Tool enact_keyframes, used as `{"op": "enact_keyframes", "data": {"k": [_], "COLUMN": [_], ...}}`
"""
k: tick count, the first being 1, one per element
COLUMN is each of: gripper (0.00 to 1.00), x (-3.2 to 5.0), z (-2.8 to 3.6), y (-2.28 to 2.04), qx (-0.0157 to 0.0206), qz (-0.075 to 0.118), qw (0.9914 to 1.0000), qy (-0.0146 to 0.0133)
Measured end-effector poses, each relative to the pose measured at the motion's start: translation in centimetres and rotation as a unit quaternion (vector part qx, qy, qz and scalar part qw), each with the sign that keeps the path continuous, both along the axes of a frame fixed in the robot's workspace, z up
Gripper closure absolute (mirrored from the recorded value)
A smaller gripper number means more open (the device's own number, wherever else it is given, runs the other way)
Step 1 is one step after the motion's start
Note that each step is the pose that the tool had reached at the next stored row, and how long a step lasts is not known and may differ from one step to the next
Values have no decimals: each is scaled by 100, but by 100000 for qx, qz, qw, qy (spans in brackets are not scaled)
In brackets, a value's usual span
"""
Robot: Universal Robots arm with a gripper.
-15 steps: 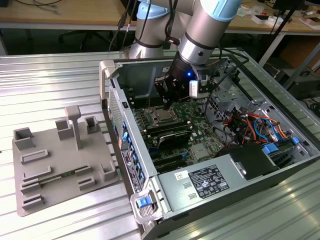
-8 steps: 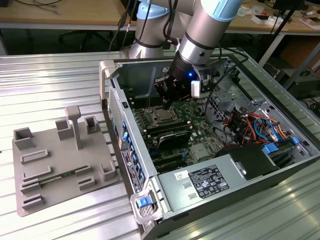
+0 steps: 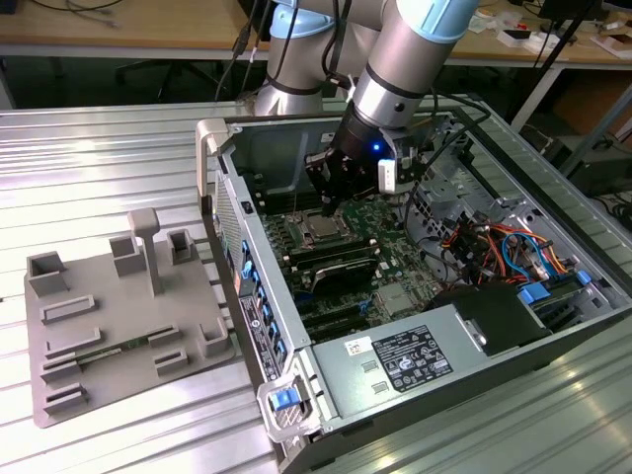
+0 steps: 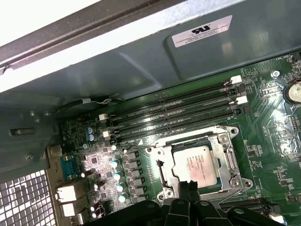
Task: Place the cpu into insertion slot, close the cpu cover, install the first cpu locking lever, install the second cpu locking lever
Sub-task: 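Install the first cpu locking lever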
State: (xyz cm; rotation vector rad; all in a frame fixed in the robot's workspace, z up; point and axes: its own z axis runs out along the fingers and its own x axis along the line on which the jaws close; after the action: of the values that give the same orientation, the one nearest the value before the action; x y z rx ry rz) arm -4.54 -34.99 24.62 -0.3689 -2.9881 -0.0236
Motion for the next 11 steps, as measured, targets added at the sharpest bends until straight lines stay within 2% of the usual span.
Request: {"op": "enact_keyframes", "data": {"k": [11], "gripper": [89], "x": [0], "z": [0], "y": [0], "qx": [123], "qz": [1164], "qw": [99993], "qy": [-2]}}
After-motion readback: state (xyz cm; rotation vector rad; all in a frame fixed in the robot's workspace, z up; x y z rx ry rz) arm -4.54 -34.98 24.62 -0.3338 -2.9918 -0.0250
